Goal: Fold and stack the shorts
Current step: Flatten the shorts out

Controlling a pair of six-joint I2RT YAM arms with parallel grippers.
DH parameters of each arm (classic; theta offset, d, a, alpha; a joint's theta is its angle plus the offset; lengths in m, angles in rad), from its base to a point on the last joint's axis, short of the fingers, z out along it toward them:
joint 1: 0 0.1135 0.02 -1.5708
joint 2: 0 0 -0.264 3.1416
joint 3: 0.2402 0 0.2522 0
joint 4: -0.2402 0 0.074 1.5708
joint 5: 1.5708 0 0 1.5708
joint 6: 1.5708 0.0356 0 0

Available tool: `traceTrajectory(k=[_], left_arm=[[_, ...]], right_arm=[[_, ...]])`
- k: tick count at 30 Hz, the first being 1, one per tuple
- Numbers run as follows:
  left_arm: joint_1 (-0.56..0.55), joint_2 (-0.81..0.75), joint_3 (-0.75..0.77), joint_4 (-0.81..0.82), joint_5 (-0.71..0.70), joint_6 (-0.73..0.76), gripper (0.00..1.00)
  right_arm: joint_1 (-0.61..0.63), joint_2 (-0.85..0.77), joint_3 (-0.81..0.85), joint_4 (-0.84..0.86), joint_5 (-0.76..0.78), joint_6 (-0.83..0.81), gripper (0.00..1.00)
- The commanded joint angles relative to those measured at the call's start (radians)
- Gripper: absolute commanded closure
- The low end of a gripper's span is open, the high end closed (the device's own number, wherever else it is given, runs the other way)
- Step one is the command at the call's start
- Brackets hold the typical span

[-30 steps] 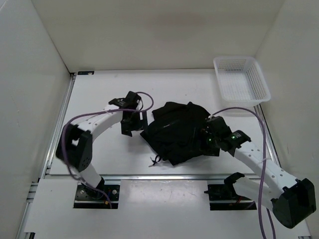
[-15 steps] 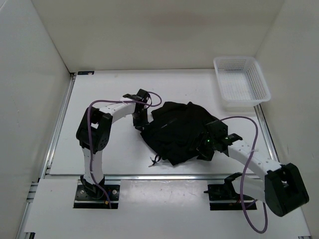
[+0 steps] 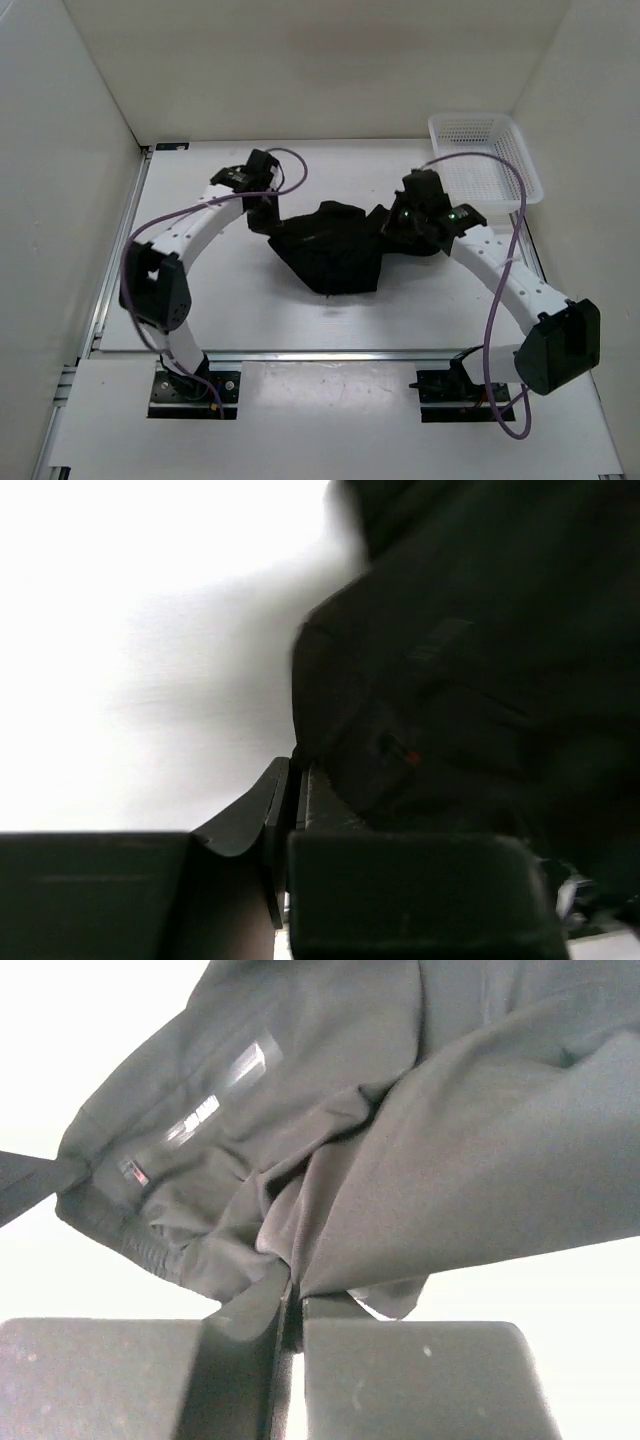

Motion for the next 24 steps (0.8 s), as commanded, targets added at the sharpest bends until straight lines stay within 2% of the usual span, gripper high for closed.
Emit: traceTrajectory(k=[1,3,5,6,7,8,9,10,11,12,13,14,15,16,17,19,20,21,23,24], left_arm=[[0.002,-0.173,0.131,-0.118,-0.040,0.055,0.90],[-0.032,-0.207,0.154,-0.147,0.017,0.055,0.90],[-0.111,-0.236,0.154,-0.132,0.085,-0.012,0.90],[-0.145,-0.248,0.154,-0.105,0.180,-0.035,0.90],[-0.218,-0.259,0.145,-0.051,0.218,-0.072,0.90],[-0.255,-0.259,0.162,-0.051,0.242,-0.089,0.86],[-0.285,-0.259,0.182,-0.051,0.242,-0.089,0.43],[-0.305,-0.259,0.202,-0.051,0.230,-0.089,0.28],[-0.315,-0.259,0.231,-0.073,0.210,-0.098,0.15],[-0.316,-0.268,0.240,-0.107,0.181,-0.099,0.09],[-0.305,-0.288,0.240,-0.120,0.124,-0.099,0.05],[-0.267,-0.301,0.240,-0.129,0.106,-0.099,0.05],[-0.241,-0.313,0.227,-0.129,0.096,-0.089,0.07],[-0.211,-0.322,0.213,-0.129,0.096,-0.074,0.15],[-0.153,-0.322,0.193,-0.129,0.086,-0.074,0.43],[-0.104,-0.322,0.170,-0.120,0.060,-0.049,0.71],[-0.054,-0.292,0.159,-0.120,0.050,-0.049,0.80],[-0.029,-0.273,0.136,-0.120,0.050,-0.040,0.90],[0.017,-0.214,0.115,-0.120,0.036,-0.040,0.90],[0.063,-0.195,0.089,-0.120,0.024,-0.040,0.90]], right_arm=[[-0.008,0.073,0.195,-0.051,0.078,-0.102,1.00],[-0.034,0.170,0.315,-0.077,0.078,-0.119,1.00],[-0.083,0.325,0.514,-0.088,0.049,-0.155,1.00],[-0.100,0.378,0.592,-0.117,0.029,-0.164,0.98],[-0.131,0.477,0.752,-0.187,0.011,-0.175,0.75],[-0.143,0.521,0.828,-0.230,0.000,-0.175,0.62],[-0.155,0.549,0.882,-0.267,0.000,-0.187,0.48],[-0.174,0.560,0.903,-0.282,0.000,-0.187,0.33],[-0.183,0.531,0.889,-0.283,0.020,-0.187,0.13],[-0.192,0.500,0.804,-0.251,0.029,-0.187,0.07],[-0.214,0.423,0.747,-0.232,0.029,-0.187,0.07],[-0.225,0.382,0.684,-0.209,0.038,-0.198,0.07],[-0.247,0.304,0.568,-0.182,0.038,-0.198,0.07],[-0.257,0.267,0.512,-0.181,0.056,-0.198,0.10],[-0.257,0.229,0.456,-0.172,0.057,-0.198,0.26],[-0.269,0.123,0.340,-0.139,0.037,-0.207,0.49],[-0.260,0.091,0.232,-0.125,-0.012,-0.207,0.65],[-0.233,0.040,0.187,-0.116,-0.026,-0.221,0.66],[-0.196,0.003,0.113,-0.115,-0.055,-0.221,0.66],[-0.162,-0.026,0.037,-0.115,-0.083,-0.204,0.58]])
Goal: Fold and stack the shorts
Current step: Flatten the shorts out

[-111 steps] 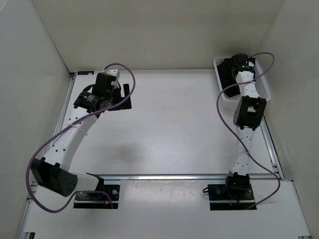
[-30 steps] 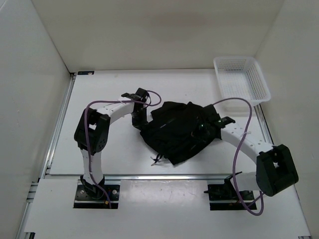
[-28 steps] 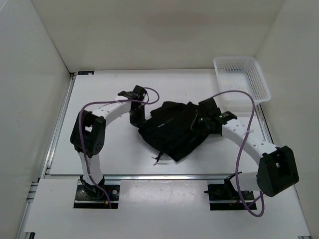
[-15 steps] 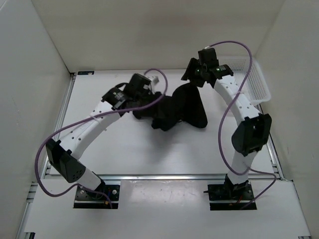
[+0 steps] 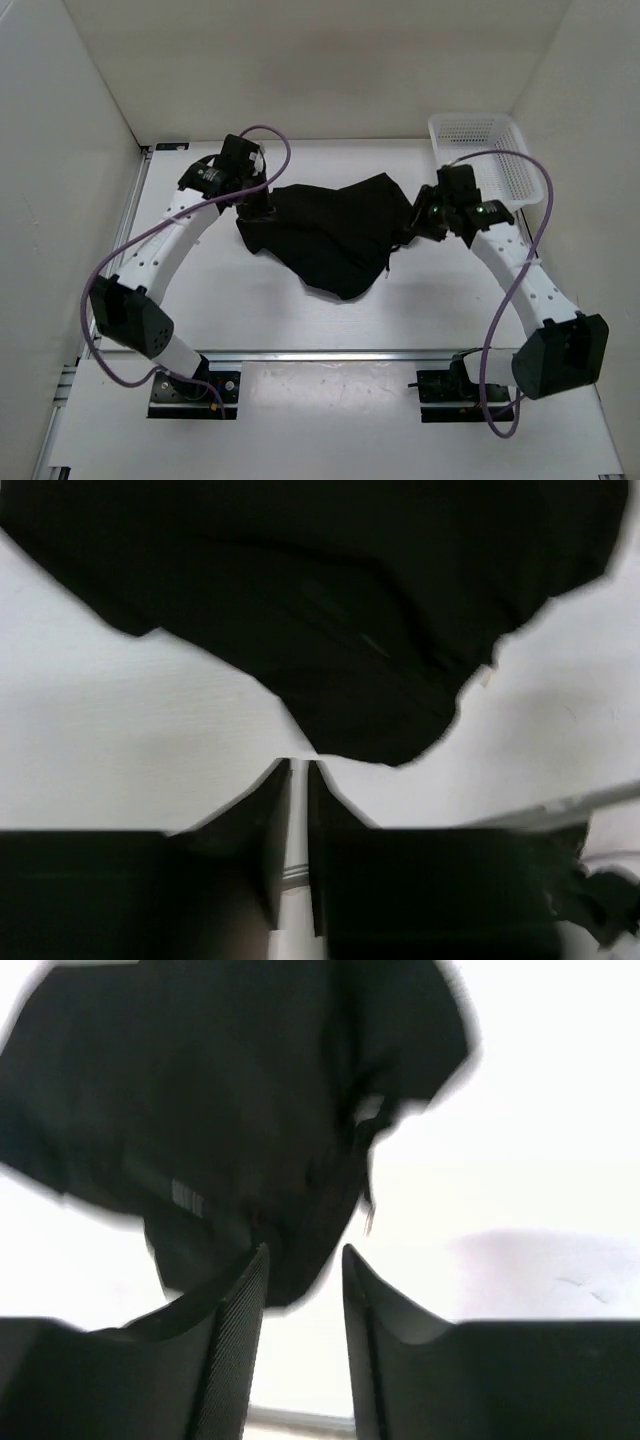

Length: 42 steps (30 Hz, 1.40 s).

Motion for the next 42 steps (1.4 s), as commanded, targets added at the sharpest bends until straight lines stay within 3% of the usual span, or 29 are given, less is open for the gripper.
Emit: traceTrajectory(k=[1,2,3,4,5,8,10,12,18,22,23,24,25,26,27,28,34,38,39,42], left_arm=[[0.083,0.069,-0.067,-0.019,-0.044,0.001,0.70],[0.109,0.081,-0.086,-0.003,-0.029,0.001,0.53],[0.162,0.081,-0.110,0.015,-0.019,-0.011,0.37],[0.193,0.081,-0.162,0.067,0.000,-0.011,0.24],[0.221,0.081,-0.185,0.092,0.017,-0.021,0.04],[0.295,0.139,-0.199,0.145,0.028,-0.010,0.01],[0.304,0.224,-0.146,0.146,0.016,0.002,0.01],[0.304,0.286,-0.104,0.146,-0.008,0.013,0.01],[0.313,0.457,0.017,0.146,-0.018,0.022,0.05],[0.322,0.518,0.069,0.146,-0.013,0.022,0.18],[0.322,0.529,0.092,0.146,-0.003,0.022,0.26],[0.322,0.538,0.103,0.146,0.032,0.022,0.63],[0.322,0.547,0.112,0.146,0.046,0.022,0.81],[0.331,0.547,0.130,0.135,0.056,0.031,0.90],[0.331,0.547,0.140,0.121,0.056,0.032,0.90],[0.331,0.538,0.153,0.110,0.056,0.044,0.90],[0.331,0.451,0.386,-0.006,0.034,0.074,0.90],[0.341,0.394,0.560,-0.077,0.056,0.093,0.90],[0.341,0.370,0.580,-0.103,0.066,0.093,0.90],[0.321,0.273,0.534,-0.103,0.076,0.111,0.90]], right_arm=[[0.079,-0.049,-0.156,0.047,-0.170,0.048,0.48],[0.093,-0.066,-0.210,0.079,-0.233,0.088,0.38],[0.113,-0.098,-0.270,0.123,-0.296,0.140,0.17],[0.113,-0.113,-0.398,0.239,-0.356,0.201,0.15],[0.126,-0.126,-0.461,0.312,-0.411,0.334,0.12],[0.156,-0.140,-0.598,0.518,-0.481,0.478,0.13],[0.203,-0.103,-0.557,0.495,-0.425,0.432,0.13],[0.260,-0.002,-0.423,0.353,-0.297,0.353,0.12],[0.289,0.236,-0.321,0.391,-0.294,0.294,0.09],[0.315,0.336,-0.238,0.392,-0.276,0.283,0.23],[0.326,0.372,-0.206,0.392,-0.275,0.283,0.40],[0.326,0.386,-0.191,0.370,-0.265,0.274,0.53],[0.326,0.396,-0.177,0.357,-0.253,0.274,0.67],[0.326,0.396,-0.163,0.340,-0.233,0.274,0.90],[0.326,0.396,-0.128,0.295,-0.208,0.260,0.98],[0.300,0.396,-0.108,0.274,-0.187,0.244,1.00],[0.123,0.338,0.140,0.112,-0.088,0.093,1.00],[0.064,0.316,0.419,-0.032,-0.019,-0.040,1.00],[0.064,0.293,0.507,-0.060,0.028,-0.068,1.00],[0.074,0.214,0.535,-0.118,0.076,-0.157,1.00]])
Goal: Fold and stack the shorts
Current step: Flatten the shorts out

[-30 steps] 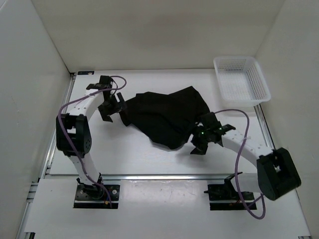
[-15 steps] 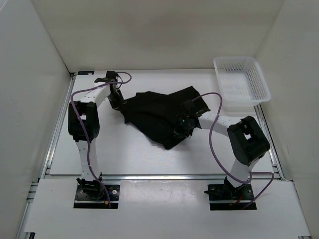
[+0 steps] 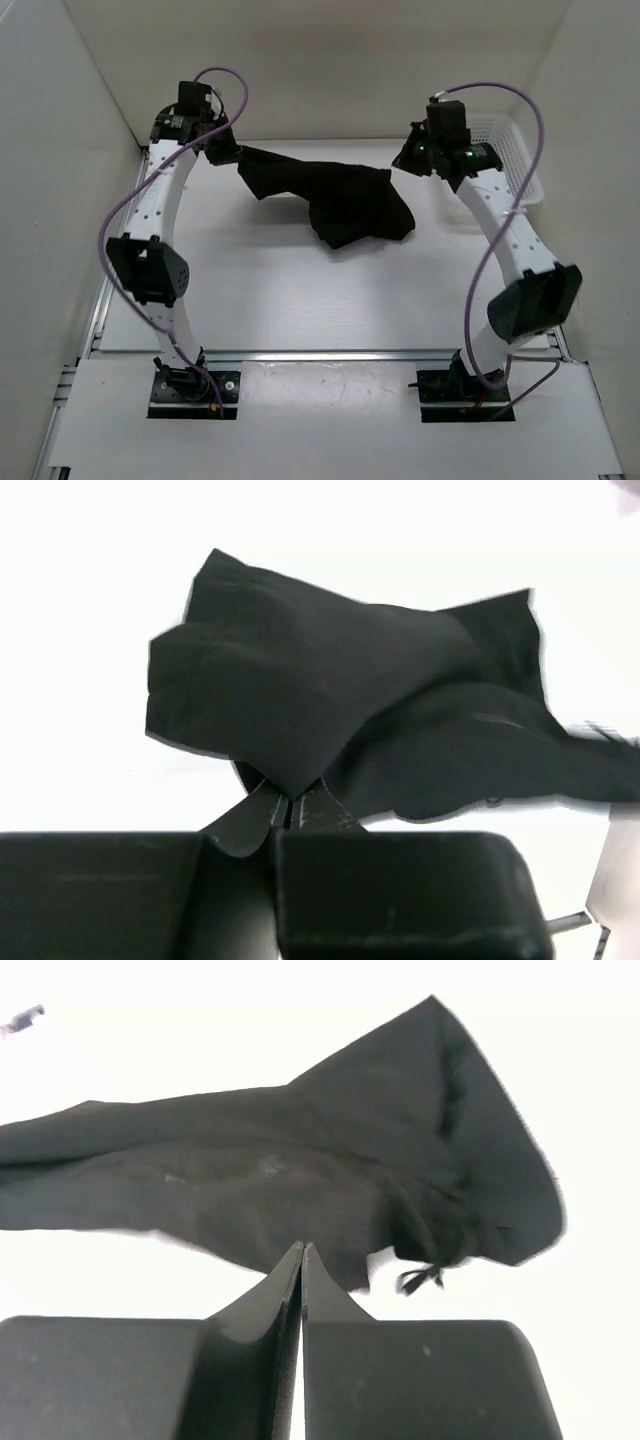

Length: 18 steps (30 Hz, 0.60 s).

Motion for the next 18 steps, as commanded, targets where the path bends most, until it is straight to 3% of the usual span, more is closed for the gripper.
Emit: traceTrajectory(k=[1,3,4,5,6,8,9,12,13,14,15,17,18], left_arm=[[-0.010,-0.190,-0.108,-0.050,-0.010,0.036,0.90],[-0.039,-0.324,-0.271,-0.001,-0.036,0.019,0.90],[-0.080,-0.377,-0.464,0.029,-0.037,0.009,0.90],[-0.102,-0.428,-0.562,0.086,-0.037,-0.020,0.90],[-0.120,-0.475,-0.656,0.108,-0.037,-0.042,0.59],[-0.169,-0.587,-0.887,0.144,-0.047,-0.092,0.24],[-0.170,-0.607,-0.937,0.155,-0.059,-0.102,0.13],[-0.144,-0.617,-1.000,0.145,-0.125,-0.114,0.14],[-0.127,-0.617,-1.000,0.132,-0.126,-0.114,0.19],[-0.101,-0.617,-0.987,0.132,-0.135,-0.114,0.34],[-0.091,-0.617,-0.976,0.116,-0.145,-0.114,0.41],[-0.069,-0.617,-0.954,0.083,-0.188,-0.114,0.44],[-0.058,-0.617,-0.942,0.071,-0.205,-0.125,0.38]], right_arm=[[0.021,-0.159,-0.007,-0.150,0.129,-0.162,1.00],[0.047,-0.253,-0.103,-0.159,0.163,-0.177,1.00],[0.058,-0.289,-0.160,-0.159,0.192,-0.177,1.00],[0.070,-0.326,-0.287,-0.170,0.220,-0.177,1.00],[0.092,-0.405,-0.355,-0.179,0.248,-0.164,1.00],[0.092,-0.485,-0.490,-0.179,0.280,-0.135,1.00],[0.092,-0.545,-0.607,-0.166,0.280,-0.119,0.94],[0.092,-0.572,-0.717,-0.112,0.127,-0.058,0.74],[0.092,-0.562,-0.754,-0.094,0.074,-0.041,0.68],[0.092,-0.547,-0.765,-0.071,0.020,-0.012,0.58],[0.092,-0.547,-0.765,-0.032,-0.025,0.000,0.53],[0.092,-0.507,-0.753,-0.001,-0.100,0.023,0.37],[0.092,-0.490,-0.736,0.031,-0.126,0.024,0.31]])
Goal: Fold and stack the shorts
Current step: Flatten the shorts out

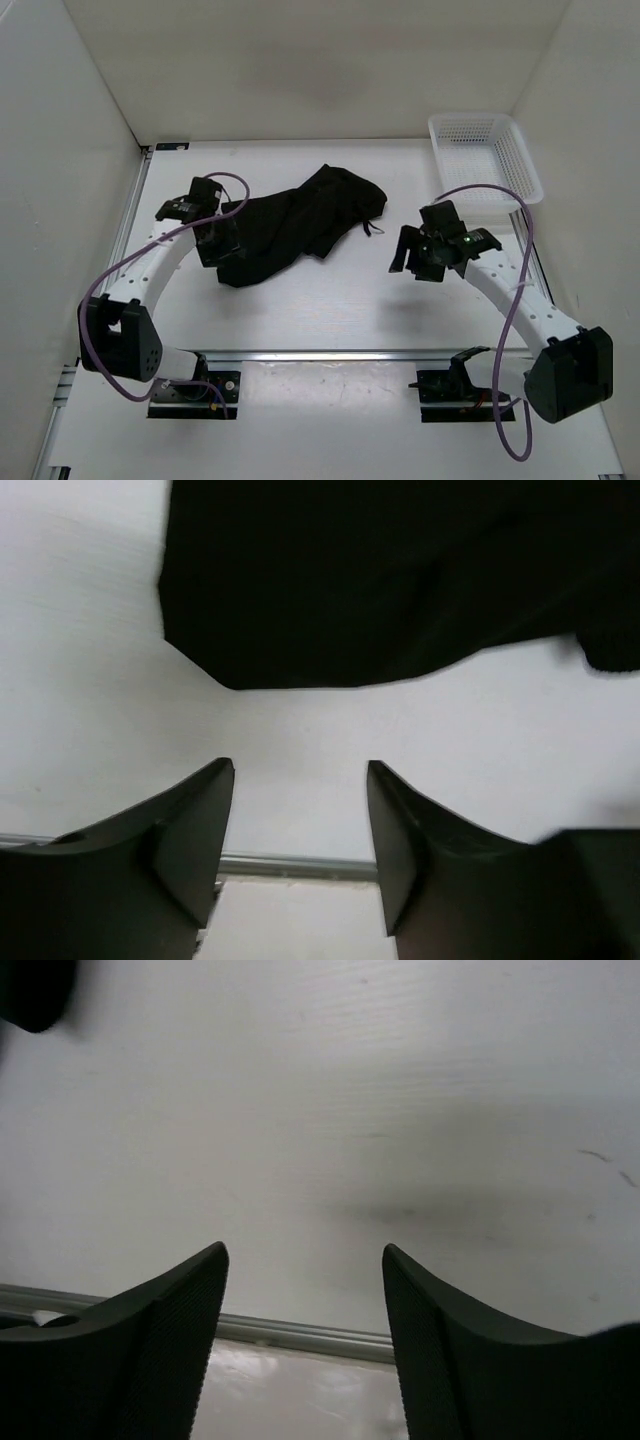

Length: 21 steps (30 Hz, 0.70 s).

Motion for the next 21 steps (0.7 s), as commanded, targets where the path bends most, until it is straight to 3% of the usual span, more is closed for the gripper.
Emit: traceTrajectory(k=[1,3,6,10,13,19,21], left_arm=[[0.039,-0.043,0.058,-0.019,-0.100,-0.022,0.31],[0.071,-0.043,0.037,-0.030,-0.100,-0.033,0.16],[0.107,-0.034,-0.025,-0.030,-0.083,-0.062,0.04],[0.139,-0.034,-0.165,0.051,0.020,-0.146,0.04],[0.157,-0.009,-0.236,0.105,0.058,-0.160,0.04],[0.167,0.106,-0.237,0.179,0.080,-0.160,0.03],[0.167,0.137,-0.208,0.179,0.069,-0.160,0.16]], right_arm=[[0.003,0.037,0.070,0.146,-0.164,0.038,0.23],[0.003,0.140,0.160,0.158,-0.187,0.038,0.09],[0.003,0.305,0.260,0.181,-0.235,0.048,0.06],[0.003,0.511,0.464,0.233,-0.278,0.118,0.08],[0.003,0.623,0.596,0.216,-0.200,0.130,0.11],[0.003,0.933,0.941,0.131,-0.143,0.078,0.16],[0.003,0.999,1.016,0.103,-0.143,0.069,0.17]])
